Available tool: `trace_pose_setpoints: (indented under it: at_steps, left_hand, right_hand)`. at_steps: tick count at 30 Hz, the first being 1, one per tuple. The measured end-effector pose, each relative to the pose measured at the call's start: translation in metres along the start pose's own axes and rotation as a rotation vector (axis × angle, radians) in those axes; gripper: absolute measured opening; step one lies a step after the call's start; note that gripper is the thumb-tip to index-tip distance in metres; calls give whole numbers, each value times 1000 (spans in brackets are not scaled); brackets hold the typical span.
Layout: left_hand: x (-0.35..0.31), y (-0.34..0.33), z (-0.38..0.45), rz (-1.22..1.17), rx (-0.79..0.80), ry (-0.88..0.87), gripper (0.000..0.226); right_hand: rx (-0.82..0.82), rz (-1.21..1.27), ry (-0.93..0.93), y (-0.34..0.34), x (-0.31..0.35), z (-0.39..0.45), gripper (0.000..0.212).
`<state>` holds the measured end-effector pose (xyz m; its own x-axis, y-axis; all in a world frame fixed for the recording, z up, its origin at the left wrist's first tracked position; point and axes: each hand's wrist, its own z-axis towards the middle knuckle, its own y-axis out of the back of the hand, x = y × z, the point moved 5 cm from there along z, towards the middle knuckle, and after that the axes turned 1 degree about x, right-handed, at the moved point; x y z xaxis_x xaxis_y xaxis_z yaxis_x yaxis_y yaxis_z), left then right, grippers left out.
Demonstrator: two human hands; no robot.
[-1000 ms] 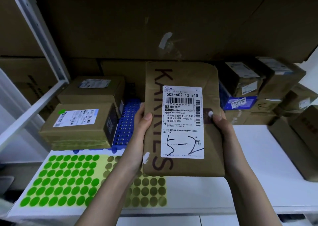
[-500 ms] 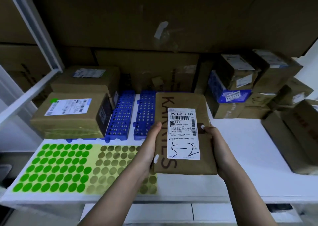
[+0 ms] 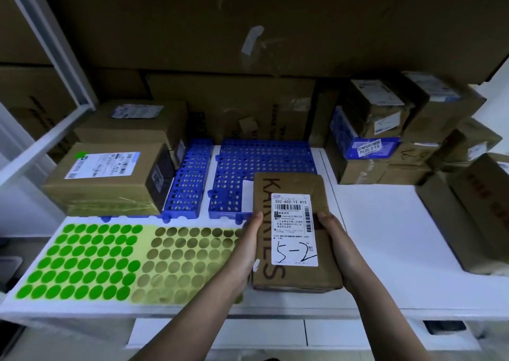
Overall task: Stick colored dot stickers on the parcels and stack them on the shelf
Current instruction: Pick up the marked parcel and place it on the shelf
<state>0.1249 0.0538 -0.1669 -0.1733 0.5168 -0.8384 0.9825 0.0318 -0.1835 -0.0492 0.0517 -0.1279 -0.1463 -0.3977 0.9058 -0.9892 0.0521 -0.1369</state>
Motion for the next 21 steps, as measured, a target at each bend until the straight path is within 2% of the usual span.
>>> trace_pose_setpoints:
  at_steps: [7, 13, 20, 21]
  left_hand:
    - [-3, -7, 3, 12, 27, -19, 90]
    - [-7, -11, 2, -6, 16, -36, 62]
    - [-5, -12, 1, -43, -23, -60, 68]
    - [-8, -12, 0, -37, -31, -78, 60]
  right_hand:
    - [-34, -43, -32, 8, -5, 8, 43]
    - [-33, -88, -58, 14, -6, 14, 46]
    - [-43, -180, -62, 17, -4, 16, 54]
    - [-49, -187, -62, 17, -3, 15, 54]
